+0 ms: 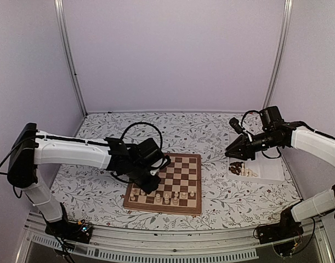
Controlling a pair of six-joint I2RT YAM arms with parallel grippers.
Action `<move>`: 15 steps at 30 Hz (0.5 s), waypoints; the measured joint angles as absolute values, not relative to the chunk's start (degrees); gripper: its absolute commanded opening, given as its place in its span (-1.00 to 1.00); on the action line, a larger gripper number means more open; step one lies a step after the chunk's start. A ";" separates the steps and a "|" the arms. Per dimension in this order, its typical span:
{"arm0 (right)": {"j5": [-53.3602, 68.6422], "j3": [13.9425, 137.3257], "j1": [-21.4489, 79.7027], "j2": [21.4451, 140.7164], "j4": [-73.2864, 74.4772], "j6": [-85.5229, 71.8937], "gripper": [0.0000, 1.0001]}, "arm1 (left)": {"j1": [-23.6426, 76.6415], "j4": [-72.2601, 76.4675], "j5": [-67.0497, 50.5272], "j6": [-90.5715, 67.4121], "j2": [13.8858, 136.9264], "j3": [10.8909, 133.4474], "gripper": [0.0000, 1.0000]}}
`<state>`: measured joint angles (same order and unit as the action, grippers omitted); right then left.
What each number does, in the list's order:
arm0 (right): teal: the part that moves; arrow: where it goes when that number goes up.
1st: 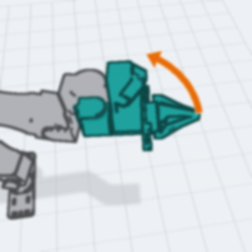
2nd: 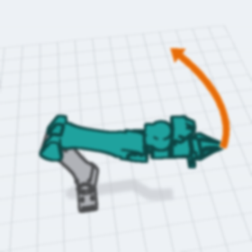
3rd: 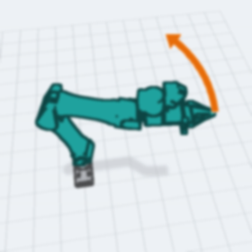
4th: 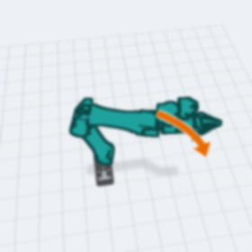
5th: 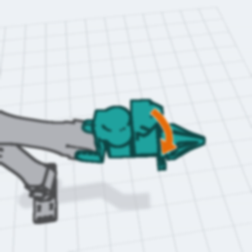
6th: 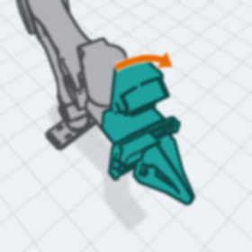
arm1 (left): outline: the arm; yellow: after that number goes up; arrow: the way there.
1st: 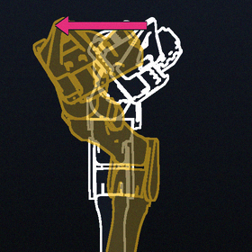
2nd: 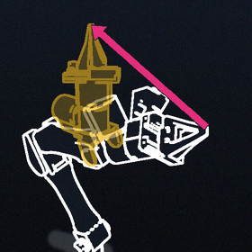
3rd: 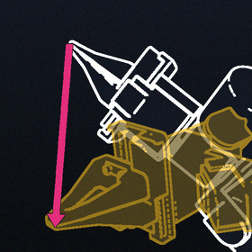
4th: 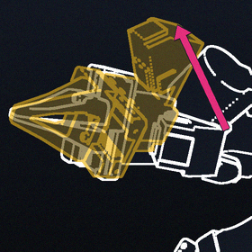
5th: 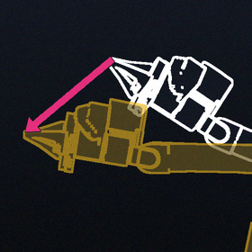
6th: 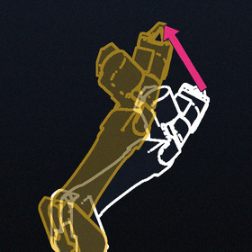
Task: Set up the chess pieces on the board
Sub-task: Place the chess piece on the chessboard.
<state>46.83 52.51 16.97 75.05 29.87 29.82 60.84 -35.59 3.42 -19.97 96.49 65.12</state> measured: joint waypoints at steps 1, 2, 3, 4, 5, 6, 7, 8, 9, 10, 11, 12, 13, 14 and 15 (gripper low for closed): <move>46.85 52.49 16.97 75.13 29.89 29.82 -0.31 | 60.84 -35.77 3.36 -20.21 96.47 64.31 -0.86; 46.85 52.47 16.97 75.22 29.87 29.82 -0.31 | 60.84 -35.97 3.27 -20.45 96.47 63.44 -0.86; 46.85 52.47 16.97 75.37 29.87 29.82 -0.31 | 60.84 -36.18 3.25 -20.80 96.47 62.81 -0.86; 46.85 52.47 16.97 75.53 29.89 29.82 -0.31 | 60.84 -36.36 3.22 -21.06 96.47 62.37 -0.86; 46.85 52.45 16.97 75.66 29.89 29.85 -0.31 | 60.84 -36.36 3.22 -21.23 96.44 62.15 -0.86; 46.85 52.42 16.97 75.75 29.87 29.85 -0.31 | 60.84 -36.36 3.18 -21.34 96.44 62.00 -0.86; 46.83 52.42 16.97 75.88 29.87 29.85 -0.31 | 60.84 -36.36 3.11 -21.47 96.44 61.95 -0.86; 46.85 52.42 16.97 75.99 29.89 29.85 -0.31 | 60.84 -36.32 3.05 -21.52 96.44 61.95 -0.85; 46.85 52.42 16.97 76.05 29.87 29.85 -0.31 | 60.84 -36.29 3.03 -21.52 96.44 61.95 -0.84; 46.85 52.42 16.97 76.12 29.89 29.85 -0.31 | 60.84 -36.29 2.98 -21.54 96.44 61.95 -0.83; 46.85 52.42 16.97 76.16 29.89 29.85 -0.31 | 60.84 -36.32 2.96 -21.52 96.44 61.95 -0.80; 46.83 52.42 16.97 76.23 29.89 29.85 -0.31 | 60.82 -36.29 2.87 -21.52 96.44 61.95 -0.79; 46.85 52.42 16.97 76.25 29.89 29.87 -0.31 | 60.84 -36.29 2.83 -21.52 96.44 61.95 -0.78; 46.85 52.42 16.97 76.25 29.89 29.89 -0.31 | 60.82 -36.29 2.79 -21.50 96.47 61.95 -0.77; 46.85 52.42 16.97 76.25 29.89 29.98 -0.31 | 60.82 -36.29 2.68 -21.50 96.51 61.98 -0.75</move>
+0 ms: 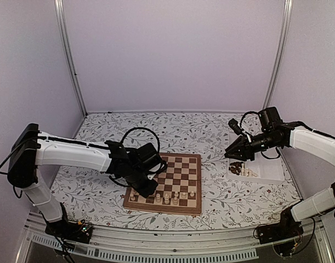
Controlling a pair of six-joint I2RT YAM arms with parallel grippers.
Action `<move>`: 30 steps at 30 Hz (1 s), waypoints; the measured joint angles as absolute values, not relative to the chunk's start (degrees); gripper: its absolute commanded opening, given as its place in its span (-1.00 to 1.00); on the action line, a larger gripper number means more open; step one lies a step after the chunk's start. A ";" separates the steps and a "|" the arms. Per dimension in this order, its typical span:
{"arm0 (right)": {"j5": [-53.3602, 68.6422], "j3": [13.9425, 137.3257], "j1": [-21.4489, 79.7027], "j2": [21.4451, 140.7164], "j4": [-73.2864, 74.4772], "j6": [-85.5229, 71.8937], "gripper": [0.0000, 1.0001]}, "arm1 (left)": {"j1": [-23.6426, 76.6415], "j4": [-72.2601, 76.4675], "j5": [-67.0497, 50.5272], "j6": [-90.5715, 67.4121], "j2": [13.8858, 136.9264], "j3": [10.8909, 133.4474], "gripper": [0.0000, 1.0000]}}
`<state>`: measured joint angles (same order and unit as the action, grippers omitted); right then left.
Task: Set up the chess pieces on the board
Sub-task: Place the chess piece on the chessboard.
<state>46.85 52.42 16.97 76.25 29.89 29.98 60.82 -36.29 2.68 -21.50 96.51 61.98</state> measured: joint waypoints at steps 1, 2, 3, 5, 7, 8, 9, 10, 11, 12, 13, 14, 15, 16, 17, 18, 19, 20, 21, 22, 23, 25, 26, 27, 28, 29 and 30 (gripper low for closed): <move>46.85 52.42 16.97 76.25 29.89 30.00 -0.31 | 60.84 -36.32 2.59 -21.47 96.57 61.98 -0.73; 46.85 52.42 16.97 76.27 29.89 30.02 -0.31 | 60.84 -36.32 2.44 -21.47 96.77 62.00 -0.72; 46.85 52.42 16.97 76.27 29.89 30.04 -0.31 | 60.84 -36.34 2.42 -21.43 96.95 62.02 -0.70; 46.85 52.42 16.97 76.27 29.89 30.04 -0.31 | 60.84 -36.45 2.33 -21.34 97.36 62.11 -0.67; 46.87 52.42 16.97 76.27 29.89 30.06 -0.31 | 60.84 -36.77 2.26 -21.26 97.62 62.26 -0.65; 46.87 52.42 16.97 76.27 29.89 30.06 -0.31 | 60.84 -36.97 2.24 -21.26 97.71 62.41 -0.64; 46.89 52.42 16.97 76.27 29.91 30.09 -0.31 | 60.84 -37.15 2.22 -21.28 97.80 62.63 -0.62; 46.89 52.42 16.97 76.27 29.91 30.15 -0.31 | 60.84 -37.26 2.22 -21.28 97.91 62.85 -0.61; 46.92 52.42 16.97 76.27 29.91 30.22 -0.31 | 60.84 -37.26 2.22 -21.28 97.97 63.00 -0.59; 46.94 52.42 16.97 76.27 29.91 30.24 -0.31 | 60.84 -37.36 2.24 -21.28 98.06 63.20 -0.55; 46.96 52.42 16.97 76.27 29.91 30.26 -0.31 | 60.84 -37.54 2.24 -21.28 98.15 63.53 -0.50; 47.03 52.42 16.97 76.27 29.91 30.26 -0.31 | 60.84 -37.65 2.28 -21.17 98.24 63.81 -0.46; 47.05 52.42 16.97 76.27 29.91 30.26 -0.32 | 60.86 -37.78 2.35 -21.23 98.30 64.18 -0.44; 47.03 52.42 16.97 76.27 29.91 30.26 -0.32 | 60.86 -38.04 2.44 -21.32 98.41 64.69 -0.42; 46.94 52.42 16.97 76.27 29.91 30.24 -0.33 | 60.86 -38.30 2.55 -21.26 98.48 65.25 -0.41; 46.70 52.45 16.97 76.27 29.91 30.22 -0.34 | 60.86 -38.63 2.70 -21.19 98.52 65.89 -0.39; 46.22 52.53 16.95 76.27 29.95 30.13 -0.36 | 60.86 -38.83 2.85 -21.06 98.54 66.48 -0.38; 45.54 52.73 16.84 76.29 30.02 29.91 -0.37 | 60.86 -39.20 3.09 -21.02 98.59 67.33 -0.37; 44.91 53.06 16.67 76.38 30.22 29.71 -0.38 | 60.86 -39.77 3.46 -21.02 98.61 68.40 -0.35; 44.03 53.63 16.29 76.58 30.48 29.47 -0.38 | 60.86 -40.21 3.77 -20.95 98.61 69.19 -0.33; 43.16 54.37 15.79 76.86 30.83 29.32 -0.39 | 60.86 -40.75 4.23 -20.78 98.61 70.13 -0.32; 40.58 56.23 14.33 77.56 31.99 29.28 -0.40 | 60.86 -42.00 5.34 -20.53 98.61 71.85 -0.30; 38.61 57.36 13.58 78.11 32.60 29.26 -0.41 | 60.84 -42.72 5.91 -20.27 98.61 72.82 -0.29; 36.21 58.70 12.97 78.78 33.26 29.34 -0.41 | 60.84 -43.27 6.48 -19.99 98.61 73.69 -0.29; 33.76 59.92 12.53 79.66 33.93 29.34 -0.42 | 60.77 -43.75 7.01 -19.70 98.63 74.56 -0.29; 31.33 61.12 12.27 80.60 34.74 29.43 -0.43 | 60.66 -44.14 7.33 -19.53 98.70 75.31 -0.28; 28.95 62.22 12.16 81.67 35.70 29.61 -0.43 | 60.60 -44.56 7.79 -19.25 98.91 76.38 -0.28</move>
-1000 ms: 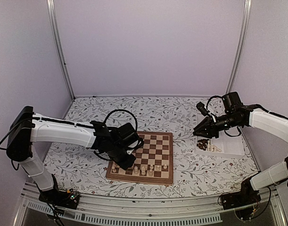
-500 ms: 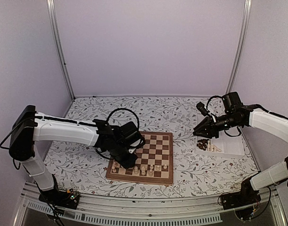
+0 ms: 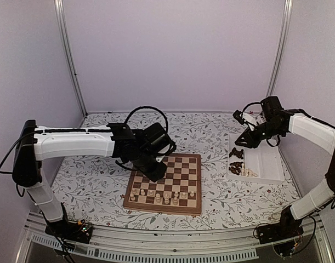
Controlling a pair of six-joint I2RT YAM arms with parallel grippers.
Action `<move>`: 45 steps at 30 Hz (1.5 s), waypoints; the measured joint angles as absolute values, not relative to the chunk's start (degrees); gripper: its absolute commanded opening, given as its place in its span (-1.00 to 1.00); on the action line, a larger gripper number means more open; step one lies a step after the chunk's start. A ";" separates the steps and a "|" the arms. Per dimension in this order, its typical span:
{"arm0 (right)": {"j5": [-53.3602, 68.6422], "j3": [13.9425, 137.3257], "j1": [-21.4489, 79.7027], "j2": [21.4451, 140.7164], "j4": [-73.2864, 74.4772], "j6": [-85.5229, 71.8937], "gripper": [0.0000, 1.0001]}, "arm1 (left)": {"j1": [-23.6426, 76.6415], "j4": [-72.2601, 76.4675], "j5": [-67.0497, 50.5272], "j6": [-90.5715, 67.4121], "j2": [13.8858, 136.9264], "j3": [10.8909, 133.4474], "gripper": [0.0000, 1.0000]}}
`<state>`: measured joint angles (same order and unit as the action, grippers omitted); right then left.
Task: Set up the chess pieces on the board
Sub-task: Place the chess piece on the chessboard, then adjust the storage box at the center of the board.
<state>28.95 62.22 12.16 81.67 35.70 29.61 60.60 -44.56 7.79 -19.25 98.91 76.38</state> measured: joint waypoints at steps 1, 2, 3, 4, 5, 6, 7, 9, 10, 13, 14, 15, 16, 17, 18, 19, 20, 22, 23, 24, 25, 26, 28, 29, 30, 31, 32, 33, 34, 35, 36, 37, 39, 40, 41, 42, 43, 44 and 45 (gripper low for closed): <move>26.89 63.26 12.10 82.78 36.86 29.85 -0.43 | 60.58 -44.82 8.23 -18.85 99.39 77.82 -0.28; 25.28 64.12 12.10 83.77 38.06 30.15 -0.44 | 60.55 -44.73 8.47 -18.50 99.90 79.09 -0.28; 23.44 65.47 12.10 85.17 40.03 30.72 -0.44 | 60.51 -44.71 8.58 -18.13 100.53 80.38 -0.28; 21.80 66.98 12.10 86.59 42.00 31.46 -0.44 | 60.51 -44.53 8.64 -17.78 101.10 81.41 -0.28; 20.16 68.73 12.10 88.05 44.07 32.38 -0.43 | 60.49 -44.31 8.58 -17.26 101.84 82.65 -0.27; 18.59 70.63 12.10 89.45 46.17 33.50 -0.43 | 60.47 -43.94 8.45 -16.75 102.56 83.66 -0.27; 17.50 72.23 12.10 90.54 47.64 34.46 -0.43 | 60.47 -43.59 8.27 -16.21 103.20 84.44 -0.27; 15.22 76.75 12.10 93.27 51.77 37.19 -0.43 | 60.47 -42.94 7.88 -15.29 104.47 85.69 -0.27; 14.44 79.18 12.10 94.78 53.74 38.83 -0.43 | 60.45 -42.65 7.60 -14.74 105.23 86.30 -0.27; 12.95 86.24 12.10 99.63 59.75 43.16 -0.43 | 60.42 -41.98 6.44 -13.45 107.04 86.94 -0.27; 12.78 87.59 12.10 100.95 60.93 43.99 -0.43 | 60.42 -41.87 6.20 -13.21 107.42 86.94 -0.27; 12.75 89.89 12.10 102.98 63.26 45.15 -0.43 | 60.38 -41.71 5.76 -12.93 107.83 86.94 -0.27; 12.78 92.12 12.10 105.34 65.63 46.35 -0.42 | 60.36 -41.52 5.41 -12.73 108.09 86.94 -0.27; 12.97 93.58 12.10 107.20 67.16 47.09 -0.40 | 60.34 -41.30 5.15 -12.51 108.31 86.94 -0.26; 13.13 95.11 12.10 109.43 68.93 47.90 -0.38 | 60.34 -41.10 4.95 -12.43 108.40 86.94 -0.26; 13.21 96.23 12.10 111.57 70.41 48.64 -0.36 | 60.31 -40.84 4.67 -12.32 108.42 86.85 -0.27; 13.19 96.75 12.10 113.34 71.46 49.17 -0.35 | 60.31 -40.49 4.38 -12.23 108.40 86.70 -0.27; 13.06 97.17 12.10 115.85 73.19 49.89 -0.33 | 60.31 -39.59 3.99 -12.19 108.40 86.24 -0.26; 12.80 97.17 12.10 116.92 73.91 50.24 -0.33 | 60.31 -39.35 3.79 -12.19 108.40 85.86 -0.27; 12.56 97.19 12.10 117.82 74.61 50.46 -0.32 | 60.31 -39.11 3.57 -12.19 108.40 85.43 -0.27; 12.45 97.21 12.10 118.52 75.18 50.65 -0.32 | 60.29 -38.98 3.42 -12.19 108.40 85.06 -0.27; 12.34 97.25 12.10 119.09 75.66 50.87 -0.32 | 60.29 -38.87 3.31 -12.19 108.40 84.75 -0.27; 12.19 97.43 12.10 119.90 76.23 51.09 -0.32 | 60.27 -38.79 3.03 -12.19 108.40 84.42 -0.26; 12.05 97.82 12.10 120.38 76.55 51.18 -0.32 | 60.25 -38.68 2.83 -12.19 108.40 84.38 -0.26; 11.99 98.19 12.10 120.84 76.71 51.24 -0.32 | 60.20 -38.48 2.63 -12.19 108.40 84.38 -0.27; 11.77 98.61 12.10 121.30 76.88 51.29 -0.32 | 60.18 -38.22 2.42 -12.19 108.40 84.38 -0.27; 11.51 99.11 12.10 121.84 77.06 51.33 -0.32 | 60.18 -38.02 2.24 -12.19 108.40 84.38 -0.26; 11.18 99.44 12.10 122.30 77.10 51.37 -0.32 | 60.18 -37.87 2.11 -12.19 108.40 84.38 -0.27; 10.85 99.79 12.10 122.91 77.14 51.46 -0.32 | 60.18 -37.74 2.02 -12.19 108.40 84.38 -0.27; 10.50 99.85 12.10 123.44 77.08 51.51 -0.32 | 60.16 -37.54 1.96 -12.19 108.40 84.38 -0.27; 9.85 99.83 12.10 124.05 77.21 51.66 -0.32 | 60.16 -37.43 1.91 -12.21 108.40 84.38 -0.27; 9.43 99.83 12.10 124.51 77.30 51.72 -0.32 | 60.14 -37.28 1.89 -12.21 108.40 84.38 -0.27; 8.43 99.81 12.10 125.16 77.36 51.96 -0.32 | 60.14 -36.88 1.89 -12.23 108.40 84.20 -0.27; 7.94 99.79 12.10 125.25 77.41 52.12 -0.32 | 60.14 -36.58 1.89 -12.23 108.40 83.88 -0.27; 7.70 99.79 12.10 125.25 77.41 52.23 -0.33 | 60.14 -36.32 1.91 -12.23 108.38 83.40 -0.27; 7.42 99.79 12.10 125.25 77.41 52.38 -0.33 | 60.14 -36.21 1.89 -12.25 108.38 82.89 -0.27; 7.18 99.79 12.10 125.25 77.41 52.47 -0.34 | 60.12 -36.21 1.89 -12.25 108.38 82.50 -0.27; 7.03 99.68 12.10 125.25 77.36 52.56 -0.34 | 60.12 -36.21 1.89 -12.25 108.38 82.06 -0.27; 6.79 99.42 12.10 125.25 77.32 52.62 -0.34 | 60.12 -36.21 1.89 -12.25 108.38 81.76 -0.27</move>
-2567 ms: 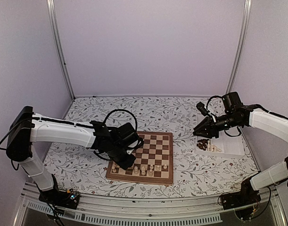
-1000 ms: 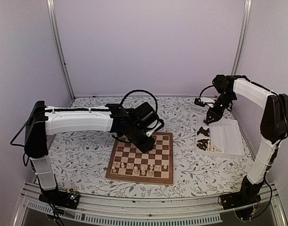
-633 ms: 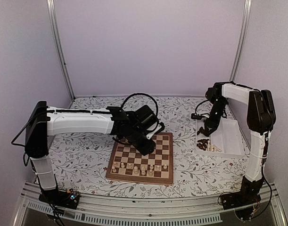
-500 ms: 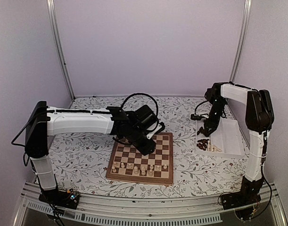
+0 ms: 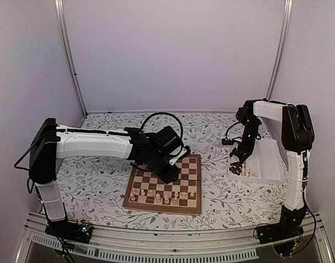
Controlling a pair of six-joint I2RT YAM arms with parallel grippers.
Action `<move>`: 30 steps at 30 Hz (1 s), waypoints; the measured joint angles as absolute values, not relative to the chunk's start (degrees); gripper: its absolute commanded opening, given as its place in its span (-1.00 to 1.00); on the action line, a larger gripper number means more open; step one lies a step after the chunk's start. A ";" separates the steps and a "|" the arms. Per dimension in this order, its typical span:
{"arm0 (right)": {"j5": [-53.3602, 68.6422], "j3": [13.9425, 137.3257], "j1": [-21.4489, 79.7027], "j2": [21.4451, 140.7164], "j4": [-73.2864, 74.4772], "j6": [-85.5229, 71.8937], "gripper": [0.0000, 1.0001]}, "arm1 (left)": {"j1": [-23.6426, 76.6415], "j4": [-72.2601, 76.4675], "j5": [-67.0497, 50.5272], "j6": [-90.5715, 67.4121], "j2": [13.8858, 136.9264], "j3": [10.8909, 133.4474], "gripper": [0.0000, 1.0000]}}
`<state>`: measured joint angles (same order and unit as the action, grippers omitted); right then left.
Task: Set up the chess pieces on the board
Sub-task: Adjust the storage box at the center of the board.
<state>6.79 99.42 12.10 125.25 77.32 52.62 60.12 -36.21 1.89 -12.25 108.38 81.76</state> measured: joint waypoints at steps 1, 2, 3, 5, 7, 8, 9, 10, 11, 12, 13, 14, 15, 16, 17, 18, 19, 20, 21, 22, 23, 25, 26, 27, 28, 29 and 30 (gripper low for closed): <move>6.52 98.89 12.14 125.21 77.32 52.75 -0.35 | 60.10 -36.23 1.89 -12.25 108.38 81.54 -0.27; 6.46 98.43 12.23 125.21 77.36 52.86 -0.34 | 60.10 -36.16 1.87 -12.27 108.38 81.43 -0.27; 6.31 97.65 12.36 125.21 77.23 52.99 -0.34 | 60.10 -36.12 1.87 -12.27 108.38 81.38 -0.27; 6.04 95.98 12.69 125.21 77.41 53.28 -0.35 | 60.10 -35.97 1.85 -12.27 108.38 81.34 -0.27; 5.58 94.83 12.99 125.21 77.60 53.43 -0.35 | 60.10 -35.77 1.78 -12.27 108.38 81.25 -0.27; 5.43 94.52 13.13 125.21 77.67 53.45 -0.36 | 60.10 -35.70 1.72 -12.27 108.38 81.21 -0.27; 5.15 94.28 13.21 125.21 77.76 53.43 -0.36 | 60.10 -35.62 1.69 -12.27 108.38 81.12 -0.27; 4.84 94.06 13.39 125.21 77.76 53.43 -0.36 | 60.10 -35.57 1.67 -12.27 108.38 81.06 -0.27; 4.58 93.95 13.50 125.21 77.80 53.43 -0.36 | 60.10 -35.44 1.65 -12.27 108.38 80.90 -0.27; 4.36 93.86 13.58 125.21 77.78 53.41 -0.36 | 60.10 -35.38 1.63 -12.29 108.38 80.75 -0.27; 4.08 93.76 13.65 125.16 77.76 53.41 -0.36 | 60.10 -35.31 1.61 -12.32 108.38 80.62 -0.27; 3.62 93.58 13.76 125.05 77.73 53.41 -0.36 | 60.10 -35.24 1.56 -12.38 108.38 80.44 -0.27; 3.31 93.27 13.85 124.81 77.73 53.39 -0.36 | 60.10 -35.11 1.50 -12.45 108.38 80.20 -0.27; 3.01 92.97 13.91 124.53 77.76 53.39 -0.36 | 60.10 -35.03 1.48 -12.47 108.38 79.94 -0.27; 2.61 92.62 14.00 124.16 77.76 53.39 -0.36 | 60.10 -34.96 1.48 -12.49 108.38 79.72 -0.27; 2.33 92.44 14.11 123.83 77.80 53.39 -0.36 | 60.10 -34.98 1.45 -12.49 108.38 79.61 -0.27; 1.98 92.14 14.15 123.31 77.76 53.36 -0.36 | 60.10 -34.92 1.45 -12.49 108.38 79.46 -0.27; 1.87 91.85 14.24 122.67 77.78 53.36 -0.35 | 60.10 -34.85 1.45 -12.49 108.38 79.35 -0.27; 1.74 91.48 14.28 121.95 77.73 53.34 -0.35 | 60.10 -34.74 1.41 -12.49 108.38 79.26 -0.27; 1.58 91.11 14.33 121.30 77.78 53.30 -0.35 | 60.10 -34.63 1.32 -12.49 108.38 79.15 -0.27; 1.52 90.52 14.37 120.42 77.73 53.19 -0.34 | 60.10 -34.59 1.23 -12.49 108.38 79.07 -0.27; 1.34 89.23 14.44 119.02 77.80 53.10 -0.34 | 60.10 -34.57 0.97 -12.49 108.38 78.98 -0.27; 1.21 88.68 14.48 118.54 77.84 52.97 -0.34 | 60.10 -34.54 0.89 -12.49 108.38 78.96 -0.27; 1.19 88.29 14.55 118.28 77.91 52.95 -0.33 | 60.10 -34.52 0.82 -12.49 108.38 78.96 -0.27; 1.15 87.90 14.61 118.13 77.95 52.84 -0.33 | 60.10 -34.50 0.78 -12.49 108.38 78.94 -0.27; 1.17 87.61 14.66 118.06 77.97 52.73 -0.32 | 60.10 -34.48 0.75 -12.49 108.38 78.89 -0.27; 1.17 87.39 14.72 118.06 77.97 52.56 -0.31 | 60.10 -34.46 0.71 -12.49 108.38 78.83 -0.27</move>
<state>1.17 87.39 14.72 118.06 77.97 52.56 60.10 -34.46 0.71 -12.49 108.38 78.83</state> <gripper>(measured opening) 0.335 0.365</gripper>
